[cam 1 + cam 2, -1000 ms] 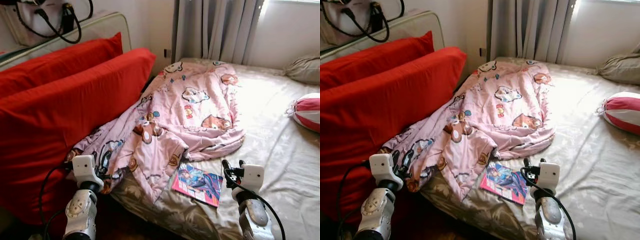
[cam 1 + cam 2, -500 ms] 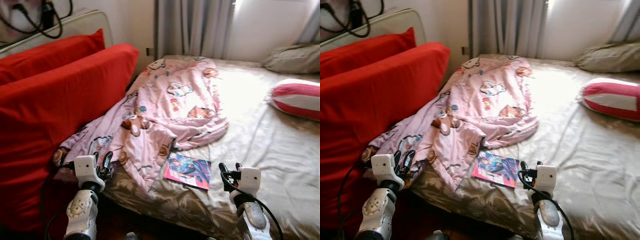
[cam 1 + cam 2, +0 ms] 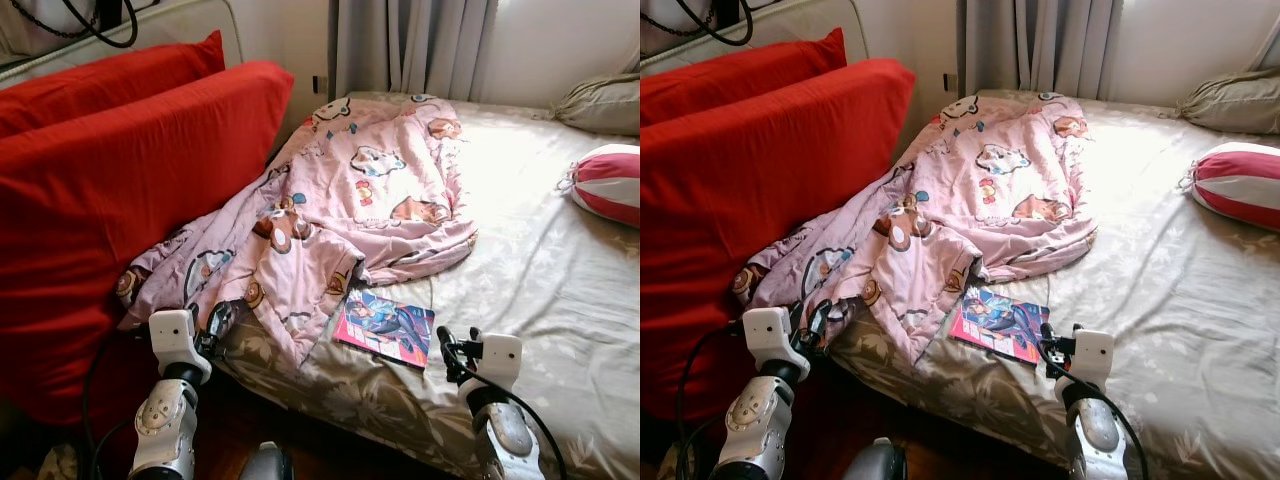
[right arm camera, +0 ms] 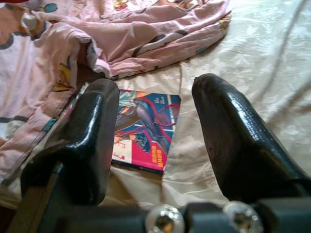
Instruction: Clean up the room
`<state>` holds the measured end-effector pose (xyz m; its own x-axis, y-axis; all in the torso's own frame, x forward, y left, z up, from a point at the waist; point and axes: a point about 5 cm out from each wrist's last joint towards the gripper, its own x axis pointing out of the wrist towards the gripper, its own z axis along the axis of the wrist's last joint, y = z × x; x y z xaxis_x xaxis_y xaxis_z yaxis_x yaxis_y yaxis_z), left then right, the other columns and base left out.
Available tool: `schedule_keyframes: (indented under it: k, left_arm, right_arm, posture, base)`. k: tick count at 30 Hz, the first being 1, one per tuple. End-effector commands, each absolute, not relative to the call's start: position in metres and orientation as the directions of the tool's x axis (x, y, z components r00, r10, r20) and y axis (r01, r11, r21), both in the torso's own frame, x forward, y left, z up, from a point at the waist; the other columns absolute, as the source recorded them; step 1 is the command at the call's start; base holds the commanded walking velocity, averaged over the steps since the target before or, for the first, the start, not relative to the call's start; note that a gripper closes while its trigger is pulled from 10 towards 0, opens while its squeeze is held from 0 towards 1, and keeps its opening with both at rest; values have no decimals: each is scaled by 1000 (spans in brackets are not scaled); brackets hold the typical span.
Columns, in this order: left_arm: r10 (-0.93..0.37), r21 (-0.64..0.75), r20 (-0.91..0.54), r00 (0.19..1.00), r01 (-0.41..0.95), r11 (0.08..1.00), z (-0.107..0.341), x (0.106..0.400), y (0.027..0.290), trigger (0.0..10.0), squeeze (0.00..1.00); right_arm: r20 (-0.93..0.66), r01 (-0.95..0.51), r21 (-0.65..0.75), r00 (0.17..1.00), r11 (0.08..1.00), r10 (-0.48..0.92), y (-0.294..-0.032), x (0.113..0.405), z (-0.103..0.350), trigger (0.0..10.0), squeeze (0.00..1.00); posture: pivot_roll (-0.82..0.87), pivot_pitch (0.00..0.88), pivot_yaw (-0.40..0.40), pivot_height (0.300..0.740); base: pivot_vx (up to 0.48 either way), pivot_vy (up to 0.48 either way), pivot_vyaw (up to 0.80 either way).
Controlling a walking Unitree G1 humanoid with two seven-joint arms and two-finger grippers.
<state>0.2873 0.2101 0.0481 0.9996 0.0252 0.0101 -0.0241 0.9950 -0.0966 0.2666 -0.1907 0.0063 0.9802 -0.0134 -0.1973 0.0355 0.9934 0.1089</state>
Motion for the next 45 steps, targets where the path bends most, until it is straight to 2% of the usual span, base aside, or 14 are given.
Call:
schedule_keyframes:
  k: [1, 14, 45]
  left_arm:
    - [21, -79, 14, 1000, -20, 997, 51, 287, 213, 10000, 0]
    - [15, -87, 17, 1000, -13, 996, 52, 288, 211, 10000, 0]
    - [13, -82, -6, 1000, -14, 997, 50, 287, 212, 10000, 0]
  right_arm:
    - [-191, 23, 116, 982, 993, 0, -188, 264, 5, 10000, 0]
    - [-217, 30, 113, 976, 993, -5, -188, 264, 3, 10000, 0]
    - [-157, 8, 135, 987, 991, 13, -187, 266, 10, 10000, 0]
  posture:
    - [28, 50, 44, 628]
    - [33, 70, 48, 618]
    - [47, 79, 43, 618]
  base:
    - [0, 0, 0]
    - [0, 0, 0]
    - [0, 0, 52]
